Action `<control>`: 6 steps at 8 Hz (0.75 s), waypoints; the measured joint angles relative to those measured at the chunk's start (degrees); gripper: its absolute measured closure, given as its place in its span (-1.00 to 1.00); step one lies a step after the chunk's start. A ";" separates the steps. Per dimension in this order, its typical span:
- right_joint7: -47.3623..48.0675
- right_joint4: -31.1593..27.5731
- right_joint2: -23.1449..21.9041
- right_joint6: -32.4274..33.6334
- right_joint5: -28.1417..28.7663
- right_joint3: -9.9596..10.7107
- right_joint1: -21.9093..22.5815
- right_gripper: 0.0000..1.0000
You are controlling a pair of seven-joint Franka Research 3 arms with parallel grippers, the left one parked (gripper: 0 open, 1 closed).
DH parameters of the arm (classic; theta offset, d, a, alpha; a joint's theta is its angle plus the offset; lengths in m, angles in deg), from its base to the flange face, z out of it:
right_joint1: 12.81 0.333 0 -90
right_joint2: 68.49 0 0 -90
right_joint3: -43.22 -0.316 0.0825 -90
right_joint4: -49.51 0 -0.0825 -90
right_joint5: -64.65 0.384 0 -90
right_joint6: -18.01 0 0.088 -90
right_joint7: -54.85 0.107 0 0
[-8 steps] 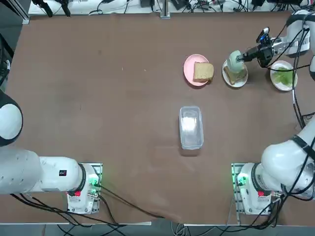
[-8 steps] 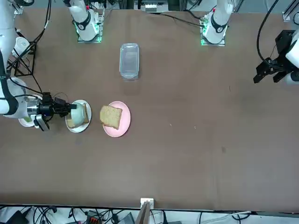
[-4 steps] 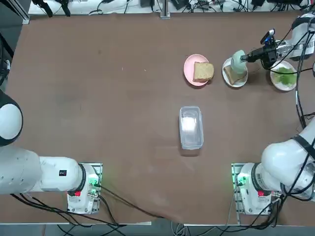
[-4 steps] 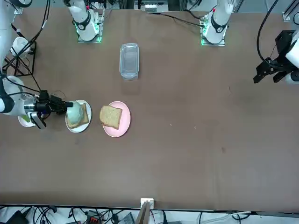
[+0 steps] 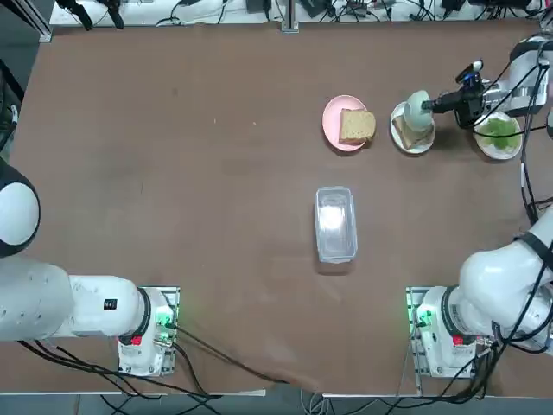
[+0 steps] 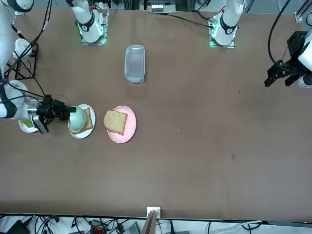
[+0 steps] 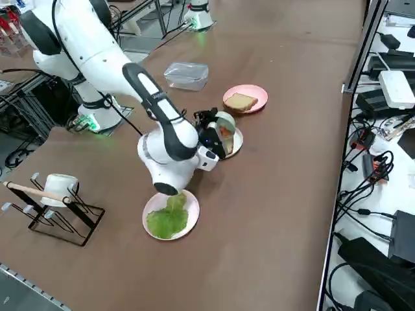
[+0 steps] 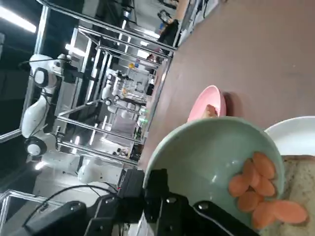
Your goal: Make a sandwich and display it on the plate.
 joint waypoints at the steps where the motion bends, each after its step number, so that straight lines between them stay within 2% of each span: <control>1: -0.41 0.02 0.36 0.48 0.56 0.00 -0.28 0.91; 6: -0.87 0.18 0.42 2.80 1.63 -0.08 -1.45 0.91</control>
